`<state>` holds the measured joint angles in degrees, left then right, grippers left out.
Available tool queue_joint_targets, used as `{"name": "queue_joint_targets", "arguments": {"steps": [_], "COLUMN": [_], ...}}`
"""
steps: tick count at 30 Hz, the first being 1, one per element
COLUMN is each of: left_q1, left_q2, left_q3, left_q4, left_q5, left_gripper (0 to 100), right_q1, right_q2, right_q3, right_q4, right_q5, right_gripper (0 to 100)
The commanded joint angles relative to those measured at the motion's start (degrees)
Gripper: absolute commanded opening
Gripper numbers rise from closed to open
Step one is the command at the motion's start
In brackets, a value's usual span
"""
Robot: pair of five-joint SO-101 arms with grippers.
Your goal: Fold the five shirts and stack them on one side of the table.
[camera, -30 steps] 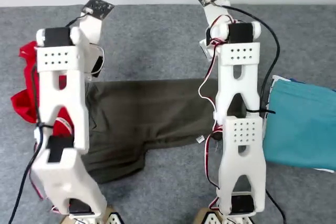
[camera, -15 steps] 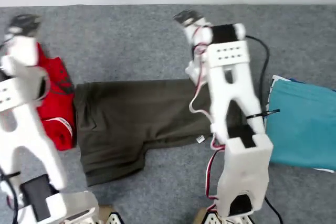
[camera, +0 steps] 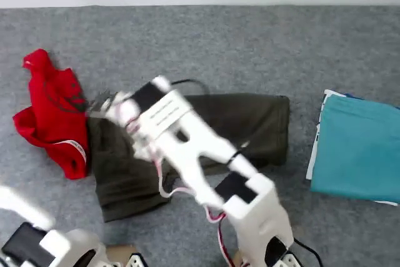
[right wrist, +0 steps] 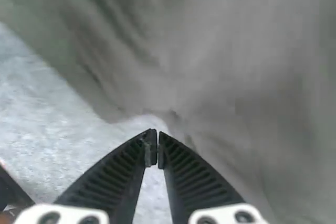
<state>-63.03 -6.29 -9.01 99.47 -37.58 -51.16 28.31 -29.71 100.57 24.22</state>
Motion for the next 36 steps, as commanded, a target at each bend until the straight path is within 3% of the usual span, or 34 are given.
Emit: {"name": "queue_joint_targets", "arguments": {"steps": [1, 4, 8, 10, 15, 27, 33, 36], "left_q1": [-4.84, -5.89, -5.71, -5.71, -5.71, -5.8, -6.15, -6.07], "left_q2": [-2.37, -2.29, -2.29, -2.29, -2.29, -2.37, -2.37, -2.37], "left_q3": [-0.22, 0.04, 1.71, 1.8, 1.8, 2.15, 2.42, 2.42], "left_q4": [-2.29, -2.37, -2.37, -2.37, -2.37, -2.02, -2.02, -1.93], "left_q5": [-2.55, -3.87, -4.57, -4.57, -4.57, -4.57, -4.57, -4.57], "left_gripper": [2, 2, 2, 2, 2, 2, 2, 2], "right_q1": [-5.14, -8.66, -12.35, -13.85, -16.57, -15.6, -13.93, -12.18], "right_q2": [-0.48, -0.48, -0.48, -0.13, 2.42, 14.64, 15.96, 15.6], "right_q3": [-0.44, -0.44, -0.09, -0.35, -0.35, -0.44, -1.76, -4.57], "right_q4": [1.45, 2.15, 2.33, 2.15, -2.33, -11.47, -11.65, -10.86], "right_q5": [-0.79, -0.53, -0.44, -0.35, -0.35, -0.26, -0.26, -0.26], "right_gripper": [1.4, 4.0, 18.8, 21.0, 20.9, 20.6, 1.4, 1.7]}}
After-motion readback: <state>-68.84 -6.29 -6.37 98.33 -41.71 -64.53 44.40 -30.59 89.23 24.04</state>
